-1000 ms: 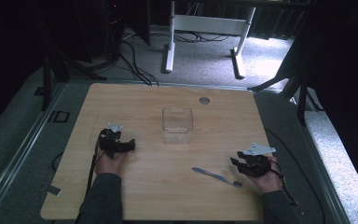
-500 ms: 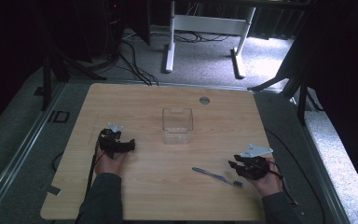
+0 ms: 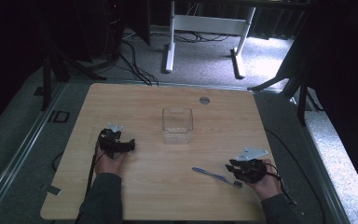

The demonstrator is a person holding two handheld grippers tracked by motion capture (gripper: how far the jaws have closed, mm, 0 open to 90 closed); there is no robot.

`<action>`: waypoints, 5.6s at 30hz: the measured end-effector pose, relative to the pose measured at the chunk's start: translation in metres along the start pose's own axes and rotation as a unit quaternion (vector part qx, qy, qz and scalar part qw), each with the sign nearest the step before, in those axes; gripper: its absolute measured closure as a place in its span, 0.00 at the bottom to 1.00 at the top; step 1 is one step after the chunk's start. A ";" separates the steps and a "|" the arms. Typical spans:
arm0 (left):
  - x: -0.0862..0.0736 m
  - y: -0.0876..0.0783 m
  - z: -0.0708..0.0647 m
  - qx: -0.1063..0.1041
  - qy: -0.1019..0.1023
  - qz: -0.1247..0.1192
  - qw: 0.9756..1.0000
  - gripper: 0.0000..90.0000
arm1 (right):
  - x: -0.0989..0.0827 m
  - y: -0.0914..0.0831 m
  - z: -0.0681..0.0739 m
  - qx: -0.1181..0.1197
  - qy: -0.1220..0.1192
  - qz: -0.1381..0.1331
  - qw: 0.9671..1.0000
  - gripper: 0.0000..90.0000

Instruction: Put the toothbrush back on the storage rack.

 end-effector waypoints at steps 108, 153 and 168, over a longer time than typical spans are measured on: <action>0.000 0.000 0.000 0.000 -0.001 -0.001 1.000 0.10 | 0.011 0.046 0.021 0.088 -0.095 0.280 0.951 0.85; 0.013 -0.038 -0.019 -0.084 0.080 -0.050 0.992 0.44 | 0.030 0.032 0.017 0.088 -0.075 0.170 0.979 0.89; 0.024 -0.076 -0.050 -0.214 0.148 -0.103 0.960 0.49 | 0.042 0.030 0.020 0.084 -0.096 0.163 0.978 0.89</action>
Point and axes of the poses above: each handheld gripper's, and its own axes: y roughly forward along the jaws, x roughly out of its top, z roughly to its left, the point moved 4 cm from there along y, roughly forward along the jaws, and after that the axes turned 5 degrees about x, right-handed, at the moved point
